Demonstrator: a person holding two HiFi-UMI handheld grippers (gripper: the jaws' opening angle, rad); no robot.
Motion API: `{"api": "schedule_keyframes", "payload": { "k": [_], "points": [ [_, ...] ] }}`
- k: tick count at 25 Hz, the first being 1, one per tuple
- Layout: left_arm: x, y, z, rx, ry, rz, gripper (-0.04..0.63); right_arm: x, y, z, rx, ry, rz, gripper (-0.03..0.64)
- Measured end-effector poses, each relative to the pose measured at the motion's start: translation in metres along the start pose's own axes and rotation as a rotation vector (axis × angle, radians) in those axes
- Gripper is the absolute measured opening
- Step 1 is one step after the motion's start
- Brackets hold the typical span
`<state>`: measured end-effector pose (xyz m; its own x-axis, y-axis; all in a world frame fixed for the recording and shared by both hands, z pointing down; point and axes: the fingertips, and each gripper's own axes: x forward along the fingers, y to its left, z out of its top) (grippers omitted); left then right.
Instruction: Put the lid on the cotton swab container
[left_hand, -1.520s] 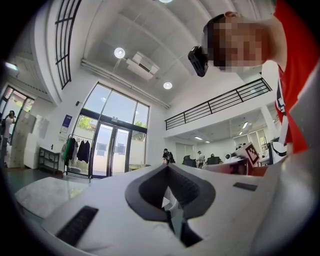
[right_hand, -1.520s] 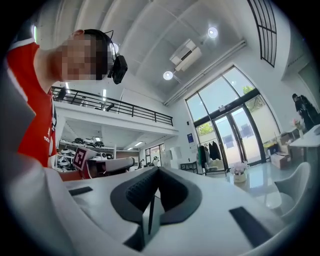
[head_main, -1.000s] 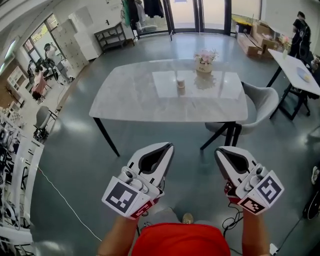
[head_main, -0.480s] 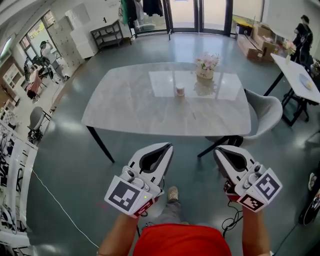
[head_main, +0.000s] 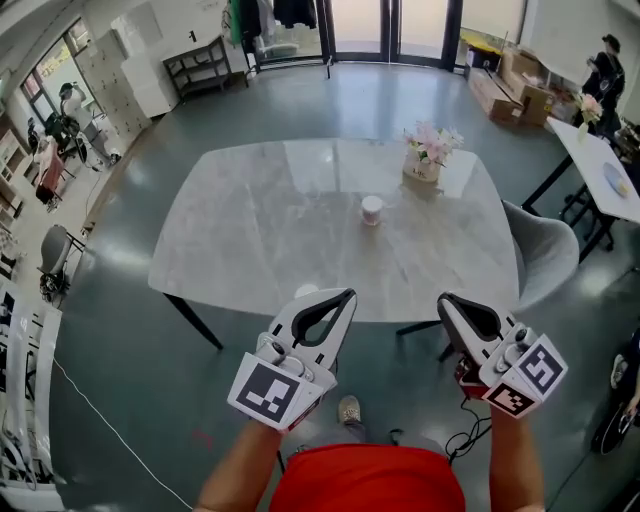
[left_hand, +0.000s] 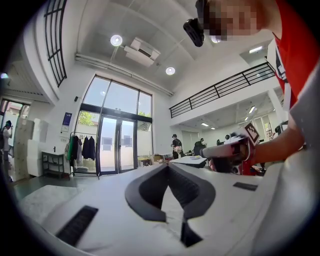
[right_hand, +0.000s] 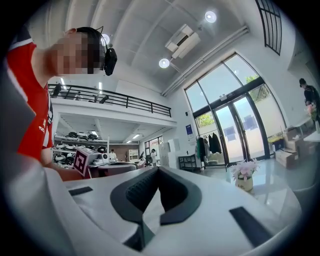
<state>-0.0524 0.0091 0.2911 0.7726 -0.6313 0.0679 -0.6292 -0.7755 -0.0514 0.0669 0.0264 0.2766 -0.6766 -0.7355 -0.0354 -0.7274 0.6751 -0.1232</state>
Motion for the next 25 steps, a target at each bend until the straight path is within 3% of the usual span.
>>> {"api": "schedule_keyframes", "payload": {
  "k": [15, 25],
  "points": [
    [0.114, 0.085, -0.042, 0.027, 0.006, -0.012, 0.015, 0.081, -0.115, -0.026, 0.000, 0.096, 0.000, 0.009],
    [0.181, 0.134, -0.079, 0.035, 0.138, 0.024, 0.050, 0.138, -0.193, -0.063, 0.018, 0.195, 0.067, 0.026]
  ]
}}
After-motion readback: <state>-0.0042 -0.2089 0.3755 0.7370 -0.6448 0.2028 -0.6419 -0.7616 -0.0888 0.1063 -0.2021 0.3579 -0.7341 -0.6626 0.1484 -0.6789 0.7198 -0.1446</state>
